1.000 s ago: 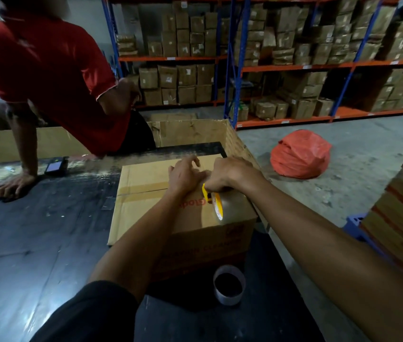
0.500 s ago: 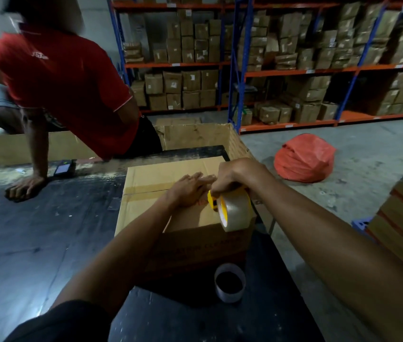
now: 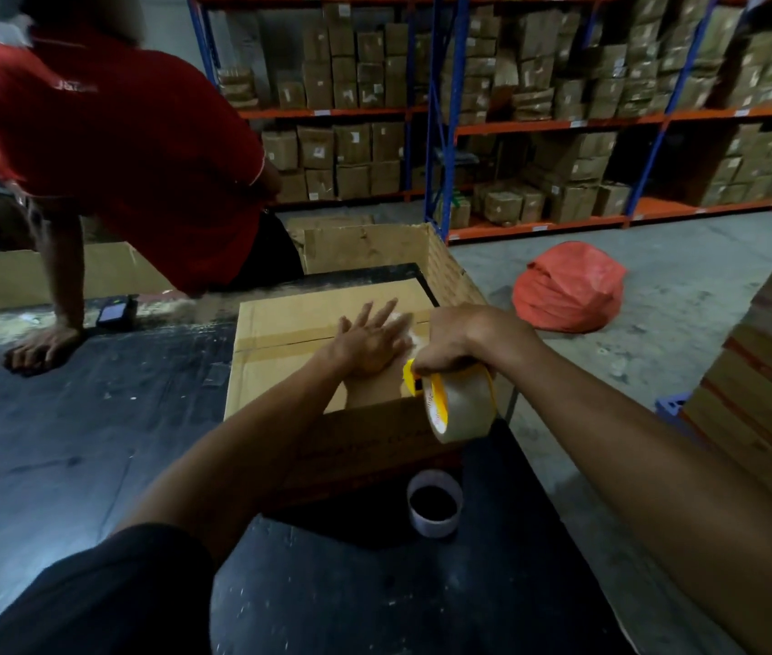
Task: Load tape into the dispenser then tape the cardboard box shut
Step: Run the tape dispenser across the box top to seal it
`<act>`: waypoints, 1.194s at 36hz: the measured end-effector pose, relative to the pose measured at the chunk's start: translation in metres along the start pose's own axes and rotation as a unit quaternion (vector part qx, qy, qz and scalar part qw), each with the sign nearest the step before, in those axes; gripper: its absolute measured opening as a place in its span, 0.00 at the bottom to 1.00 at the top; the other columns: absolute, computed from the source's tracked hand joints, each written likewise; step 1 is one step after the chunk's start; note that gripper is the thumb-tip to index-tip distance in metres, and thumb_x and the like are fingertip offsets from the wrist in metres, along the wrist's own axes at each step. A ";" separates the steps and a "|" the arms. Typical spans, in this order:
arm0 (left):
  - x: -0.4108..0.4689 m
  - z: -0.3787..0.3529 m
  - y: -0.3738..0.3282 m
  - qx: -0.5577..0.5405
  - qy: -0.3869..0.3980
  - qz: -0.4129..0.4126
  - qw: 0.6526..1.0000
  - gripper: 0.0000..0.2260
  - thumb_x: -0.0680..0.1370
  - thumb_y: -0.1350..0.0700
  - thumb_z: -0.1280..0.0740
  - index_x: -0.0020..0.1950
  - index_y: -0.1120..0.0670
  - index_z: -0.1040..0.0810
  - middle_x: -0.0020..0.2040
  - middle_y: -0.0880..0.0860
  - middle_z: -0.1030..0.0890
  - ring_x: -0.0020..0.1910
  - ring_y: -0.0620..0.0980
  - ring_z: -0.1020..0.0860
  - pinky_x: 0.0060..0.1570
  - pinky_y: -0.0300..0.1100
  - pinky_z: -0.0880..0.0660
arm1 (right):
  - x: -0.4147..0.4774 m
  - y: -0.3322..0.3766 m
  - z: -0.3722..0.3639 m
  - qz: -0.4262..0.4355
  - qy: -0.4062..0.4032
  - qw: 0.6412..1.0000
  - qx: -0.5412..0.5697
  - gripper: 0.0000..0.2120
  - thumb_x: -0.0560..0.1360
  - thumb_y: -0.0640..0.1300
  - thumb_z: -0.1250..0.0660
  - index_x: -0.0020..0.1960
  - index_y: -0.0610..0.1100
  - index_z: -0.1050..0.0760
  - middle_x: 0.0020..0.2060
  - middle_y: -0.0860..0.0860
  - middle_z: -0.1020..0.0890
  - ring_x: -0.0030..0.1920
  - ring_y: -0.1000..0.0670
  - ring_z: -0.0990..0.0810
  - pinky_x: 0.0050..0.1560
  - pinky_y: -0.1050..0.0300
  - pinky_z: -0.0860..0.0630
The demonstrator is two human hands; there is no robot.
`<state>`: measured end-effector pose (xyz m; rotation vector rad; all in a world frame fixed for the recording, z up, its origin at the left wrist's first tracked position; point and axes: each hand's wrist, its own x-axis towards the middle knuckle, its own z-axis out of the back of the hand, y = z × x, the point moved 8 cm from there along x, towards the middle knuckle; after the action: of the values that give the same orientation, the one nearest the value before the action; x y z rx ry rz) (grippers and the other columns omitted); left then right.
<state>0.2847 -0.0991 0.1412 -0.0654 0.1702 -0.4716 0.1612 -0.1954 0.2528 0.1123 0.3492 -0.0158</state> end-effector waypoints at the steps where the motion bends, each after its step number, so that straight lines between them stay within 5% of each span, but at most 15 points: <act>1: -0.004 -0.002 -0.006 0.005 0.007 -0.018 1.000 0.29 0.85 0.39 0.48 0.84 0.40 0.55 0.85 0.47 0.61 0.84 0.57 0.61 0.80 0.68 0.58 | 0.001 0.002 0.000 0.000 -0.004 1.000 0.003 0.17 0.74 0.56 0.30 0.53 0.45 0.27 0.42 0.46 0.25 0.45 0.44 0.22 0.46 0.49 0.24; 3: -0.010 -0.008 -0.013 0.014 0.027 -0.034 0.999 0.30 0.85 0.40 0.48 0.84 0.42 0.56 0.85 0.48 0.59 0.84 0.55 0.61 0.79 0.68 0.60 | 0.003 0.005 0.001 -0.001 -0.005 1.000 0.008 0.17 0.73 0.56 0.30 0.53 0.44 0.26 0.44 0.45 0.23 0.48 0.43 0.22 0.48 0.49 0.24; 8: -0.008 -0.013 -0.014 0.024 0.031 -0.026 0.999 0.30 0.84 0.36 0.51 0.84 0.41 0.57 0.86 0.46 0.58 0.85 0.54 0.58 0.79 0.69 0.58 | -0.011 -0.002 -0.010 -0.013 0.023 1.000 -0.003 0.17 0.75 0.56 0.30 0.48 0.44 0.31 0.41 0.46 0.27 0.38 0.46 0.26 0.44 0.47 0.25; 11: -0.009 -0.010 -0.013 0.015 0.017 -0.028 0.999 0.31 0.83 0.34 0.53 0.84 0.40 0.56 0.86 0.45 0.57 0.85 0.54 0.57 0.79 0.69 0.57 | -0.020 -0.009 -0.018 -0.010 0.010 1.000 -0.014 0.19 0.73 0.60 0.31 0.44 0.44 0.30 0.43 0.46 0.24 0.43 0.44 0.24 0.48 0.49 0.26; 15: -0.012 -0.013 -0.015 0.008 0.011 -0.032 0.999 0.30 0.83 0.33 0.53 0.84 0.39 0.55 0.86 0.44 0.56 0.85 0.54 0.56 0.79 0.69 0.57 | -0.030 -0.006 -0.026 0.006 -0.024 1.000 -0.016 0.23 0.74 0.57 0.32 0.61 0.43 0.25 0.60 0.41 0.22 0.51 0.41 0.25 0.49 0.51 0.28; 20: -0.010 -0.013 -0.014 0.004 0.013 -0.028 1.000 0.30 0.83 0.33 0.53 0.84 0.39 0.54 0.86 0.43 0.56 0.85 0.53 0.56 0.79 0.69 0.58 | -0.035 -0.008 -0.037 0.001 -0.055 0.998 -0.030 0.22 0.74 0.55 0.31 0.62 0.43 0.25 0.60 0.42 0.22 0.52 0.41 0.24 0.45 0.52 0.30; 24: -0.006 -0.015 -0.014 0.004 -0.005 -0.032 0.999 0.30 0.83 0.32 0.53 0.83 0.38 0.53 0.86 0.43 0.55 0.85 0.53 0.55 0.78 0.70 0.57 | -0.022 -0.017 -0.041 -0.013 -0.059 0.998 0.006 0.17 0.73 0.57 0.32 0.46 0.43 0.27 0.54 0.40 0.19 0.50 0.40 0.21 0.45 0.52 0.25; 26: -0.005 -0.014 -0.013 0.003 -0.012 -0.034 0.999 0.30 0.82 0.32 0.54 0.83 0.38 0.53 0.86 0.43 0.54 0.85 0.53 0.55 0.78 0.70 0.57 | -0.013 -0.023 -0.037 -0.023 -0.031 0.998 0.043 0.18 0.74 0.57 0.32 0.42 0.41 0.27 0.50 0.40 0.19 0.45 0.43 0.20 0.42 0.53 0.24; 29: -0.008 -0.017 -0.013 0.011 -0.020 -0.039 0.999 0.30 0.82 0.32 0.54 0.83 0.38 0.53 0.86 0.44 0.54 0.85 0.53 0.54 0.78 0.69 0.56 | -0.005 -0.038 -0.049 -0.039 0.052 0.986 0.151 0.18 0.75 0.55 0.29 0.53 0.42 0.25 0.50 0.41 0.20 0.47 0.42 0.18 0.46 0.48 0.16; 34: -0.006 -0.016 -0.013 0.013 -0.053 -0.053 0.997 0.30 0.82 0.32 0.54 0.83 0.38 0.52 0.86 0.45 0.52 0.85 0.54 0.52 0.79 0.69 0.54 | 0.008 -0.058 -0.117 0.006 0.166 0.941 0.294 0.14 0.71 0.55 0.27 0.50 0.46 0.18 0.44 0.45 0.20 0.43 0.46 0.21 0.43 0.50 0.26; 38: -0.015 -0.006 -0.014 -0.047 -0.079 -0.063 0.994 0.28 0.84 0.35 0.51 0.83 0.41 0.44 0.85 0.47 0.47 0.84 0.52 0.48 0.79 0.68 0.54 | 0.006 -0.050 -0.126 0.074 0.201 0.927 0.308 0.21 0.71 0.56 0.22 0.60 0.50 0.19 0.51 0.46 0.17 0.47 0.49 0.20 0.43 0.52 0.23; 43: -0.040 0.013 0.005 -0.197 -0.156 -0.058 0.966 0.18 0.85 0.50 0.40 0.76 0.48 0.27 0.81 0.50 0.34 0.74 0.53 0.27 0.75 0.54 0.32 | 0.010 -0.013 -0.145 0.140 0.209 0.937 0.241 0.23 0.71 0.50 0.21 0.63 0.49 0.25 0.55 0.48 0.18 0.51 0.50 0.18 0.51 0.50 0.21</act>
<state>0.2545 -0.0765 0.1597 -0.5396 -0.0529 -0.5325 0.1212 -0.1924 0.1126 0.6581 0.7486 0.2089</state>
